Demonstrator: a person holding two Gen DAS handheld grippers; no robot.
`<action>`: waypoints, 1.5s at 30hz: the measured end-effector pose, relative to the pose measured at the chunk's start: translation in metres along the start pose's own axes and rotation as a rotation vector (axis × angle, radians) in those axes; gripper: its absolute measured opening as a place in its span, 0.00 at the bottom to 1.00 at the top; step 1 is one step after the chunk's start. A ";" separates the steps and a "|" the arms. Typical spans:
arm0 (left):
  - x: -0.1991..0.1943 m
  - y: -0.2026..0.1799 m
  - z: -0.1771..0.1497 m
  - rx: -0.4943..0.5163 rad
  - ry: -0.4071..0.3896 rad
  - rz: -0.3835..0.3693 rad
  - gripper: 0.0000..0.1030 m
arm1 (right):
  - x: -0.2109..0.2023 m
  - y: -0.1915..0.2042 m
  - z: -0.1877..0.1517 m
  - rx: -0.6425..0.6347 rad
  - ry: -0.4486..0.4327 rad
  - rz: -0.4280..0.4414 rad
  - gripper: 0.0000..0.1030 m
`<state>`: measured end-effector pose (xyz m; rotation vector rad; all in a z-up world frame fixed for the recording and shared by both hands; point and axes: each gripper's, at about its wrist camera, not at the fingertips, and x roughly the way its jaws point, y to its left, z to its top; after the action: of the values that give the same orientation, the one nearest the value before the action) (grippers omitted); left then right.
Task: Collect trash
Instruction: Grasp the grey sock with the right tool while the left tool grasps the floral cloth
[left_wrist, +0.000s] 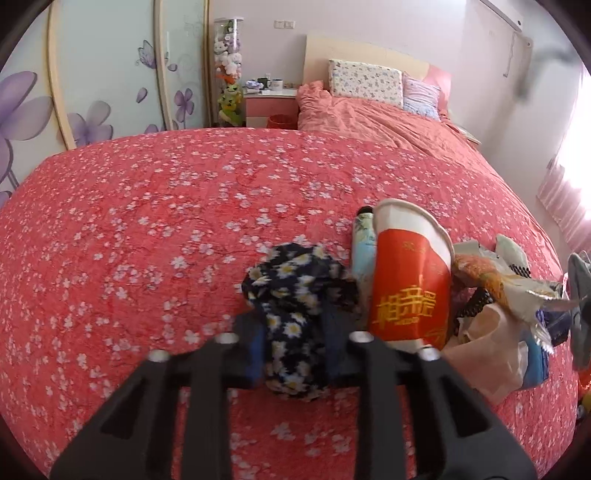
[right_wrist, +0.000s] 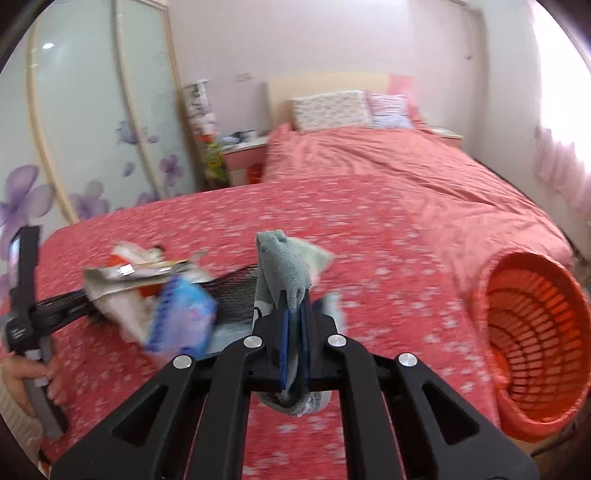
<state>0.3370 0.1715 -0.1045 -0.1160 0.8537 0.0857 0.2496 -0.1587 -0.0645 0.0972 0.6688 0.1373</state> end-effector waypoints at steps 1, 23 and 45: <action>0.000 -0.001 0.000 0.002 -0.003 0.002 0.18 | 0.003 -0.006 0.000 0.015 0.008 -0.019 0.06; 0.001 -0.009 -0.005 0.035 -0.001 0.010 0.18 | 0.050 -0.042 -0.021 0.096 0.186 -0.038 0.17; 0.001 0.001 -0.015 0.062 0.041 0.087 0.24 | 0.051 -0.039 -0.022 0.077 0.191 -0.054 0.19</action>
<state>0.3262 0.1701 -0.1148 -0.0224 0.9016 0.1383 0.2788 -0.1877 -0.1176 0.1412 0.8673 0.0697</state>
